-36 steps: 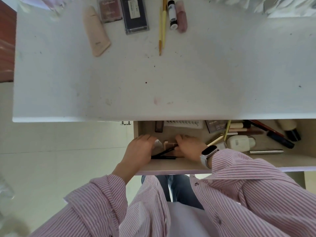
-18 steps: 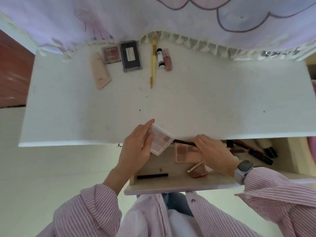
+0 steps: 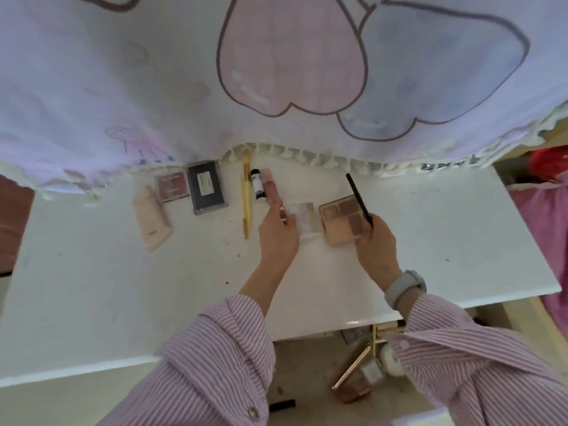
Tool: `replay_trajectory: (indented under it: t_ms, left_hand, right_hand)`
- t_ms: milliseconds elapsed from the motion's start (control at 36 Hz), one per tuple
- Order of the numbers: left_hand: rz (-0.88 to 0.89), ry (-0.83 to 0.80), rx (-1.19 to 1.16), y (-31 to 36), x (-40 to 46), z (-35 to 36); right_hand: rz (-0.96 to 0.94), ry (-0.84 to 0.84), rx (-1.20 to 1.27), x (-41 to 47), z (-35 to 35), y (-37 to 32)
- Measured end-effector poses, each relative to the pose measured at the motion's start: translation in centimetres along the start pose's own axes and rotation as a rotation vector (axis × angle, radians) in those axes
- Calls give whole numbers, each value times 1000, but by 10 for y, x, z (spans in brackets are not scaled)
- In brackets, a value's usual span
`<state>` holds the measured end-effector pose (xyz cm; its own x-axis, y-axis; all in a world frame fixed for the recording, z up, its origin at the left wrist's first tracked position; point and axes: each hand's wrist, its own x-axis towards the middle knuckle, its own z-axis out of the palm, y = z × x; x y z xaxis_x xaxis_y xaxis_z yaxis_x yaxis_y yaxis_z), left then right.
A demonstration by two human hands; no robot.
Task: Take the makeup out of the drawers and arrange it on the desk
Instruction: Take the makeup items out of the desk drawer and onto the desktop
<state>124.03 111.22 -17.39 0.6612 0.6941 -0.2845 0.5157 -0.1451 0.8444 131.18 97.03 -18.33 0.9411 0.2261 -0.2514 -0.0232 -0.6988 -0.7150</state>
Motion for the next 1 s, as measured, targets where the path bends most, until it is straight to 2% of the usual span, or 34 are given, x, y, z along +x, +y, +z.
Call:
replay_trajectory:
  t_ms: [83,167,389,528,694,806,889,1000]
  left_hand:
    - [65,0,84,5,16,10]
    - [157,-30,271,9,23,15]
    - [376,-36,548,-16,6,25]
    - [487,-31,744,-29,14,31]
    - [513,20,794,-19,29,32]
    - [631,9,766,-20,27,31]
    - [701,-82,862,-28,19,31]
    - [675,-115,937,-35,18,35]
  right_hand:
    - [-10,34,29,15,7,-2]
    - [-1,36,60,23,10,-6]
    - [-185,99,-93,28,12,6]
    - [-208,156,-245,31,13,12]
    - [-260,103,-254,38,17,7]
    - [-320,63,-184,40,19,1]
    - [-315,127,-106,35,15,7]
    - [-248,280,-128,26,10,31]
